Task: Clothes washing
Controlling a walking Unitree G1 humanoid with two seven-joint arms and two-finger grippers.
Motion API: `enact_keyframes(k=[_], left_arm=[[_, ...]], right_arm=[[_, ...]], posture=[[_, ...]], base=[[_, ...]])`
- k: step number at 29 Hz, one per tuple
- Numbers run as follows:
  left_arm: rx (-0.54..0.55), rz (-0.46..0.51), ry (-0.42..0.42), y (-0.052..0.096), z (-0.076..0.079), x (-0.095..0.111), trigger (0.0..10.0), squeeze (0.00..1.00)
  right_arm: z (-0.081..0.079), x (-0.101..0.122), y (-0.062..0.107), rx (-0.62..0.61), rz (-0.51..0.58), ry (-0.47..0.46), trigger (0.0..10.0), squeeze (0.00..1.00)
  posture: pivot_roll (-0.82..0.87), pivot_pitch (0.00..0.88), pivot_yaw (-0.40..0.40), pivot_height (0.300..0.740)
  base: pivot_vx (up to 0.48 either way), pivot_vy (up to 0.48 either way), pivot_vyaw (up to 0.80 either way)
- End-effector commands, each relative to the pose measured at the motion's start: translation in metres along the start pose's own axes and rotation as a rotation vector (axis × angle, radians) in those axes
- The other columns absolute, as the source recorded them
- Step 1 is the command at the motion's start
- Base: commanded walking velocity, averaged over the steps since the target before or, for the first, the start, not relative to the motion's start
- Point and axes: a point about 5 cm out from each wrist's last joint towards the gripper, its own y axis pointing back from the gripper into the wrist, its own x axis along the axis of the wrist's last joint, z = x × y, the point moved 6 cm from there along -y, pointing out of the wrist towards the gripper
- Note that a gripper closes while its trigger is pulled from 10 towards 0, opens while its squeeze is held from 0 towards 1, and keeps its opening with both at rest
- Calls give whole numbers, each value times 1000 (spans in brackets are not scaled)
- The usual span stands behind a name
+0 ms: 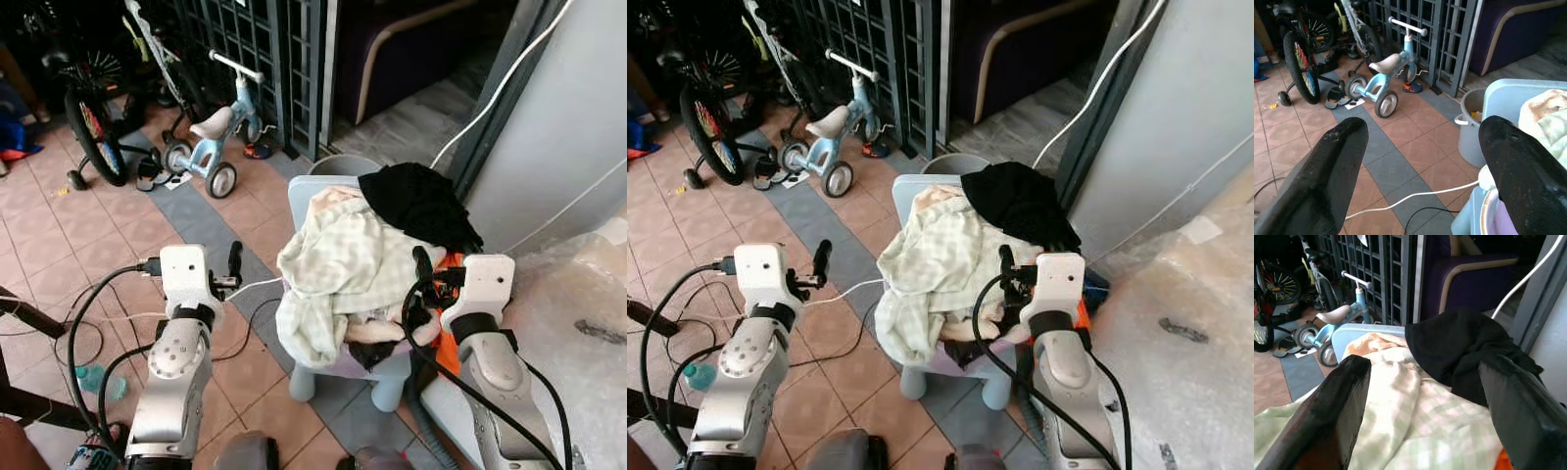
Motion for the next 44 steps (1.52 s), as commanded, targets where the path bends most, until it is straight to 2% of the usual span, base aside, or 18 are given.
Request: enact_keyframes(k=[1, 5, 7, 11, 15, 21, 29, 36, 44], left_arm=[[-2, -4, 0, -1, 3, 0, 10000, 0], [-2, -14, 1, 0, 3, -2, 10000, 0], [-4, -6, 1, 0, 3, -1, 10000, 0], [-10, -8, 0, -1, 5, -2, 10000, 0], [-22, -5, 2, -2, 7, -1, 10000, 0], [-72, -4, -6, -2, 16, -1, 10000, 0], [-156, -29, -76, -1, 28, -9, 10000, 0], [-194, -6, -114, -1, 32, -6, 10000, 0], [-212, 24, -146, 2, 31, 1, 10000, 0]], right_arm=[[7, -8, 3, -9, -31, 13, 10000, 0], [8, -12, 3, -11, -51, 4, 10000, 0], [10, -16, 2, -27, -71, 38, 10000, 0], [8, -15, 1, -15, -67, 47, 10000, 0], [21, -10, 1, -92, -41, 75, 10000, 0], [25, -11, 0, -115, -45, 76, 10000, 0], [36, -12, 1, -170, -50, 82, 10000, 0], [35, -13, -1, -179, -49, 82, 10000, 0], [43, -8, 11, -193, -44, 121, 10000, 0]], posture=[[-29, 99, 4, 740], [-28, 100, 2, 740], [-30, 102, 2, 740], [-28, 102, 2, 740], [-26, 102, 1, 740], [-28, 99, 3, 740], [-30, 92, 11, 740], [-46, 92, 30, 740], [-66, 118, 36, 740]], base=[[0, 0, 0], [0, 0, 0], [0, 0, 0], [0, 0, 0], [0, 0, 0], [0, 0, 0], [0, 0, 0], [0, 0, 0], [0, 0, 0]])
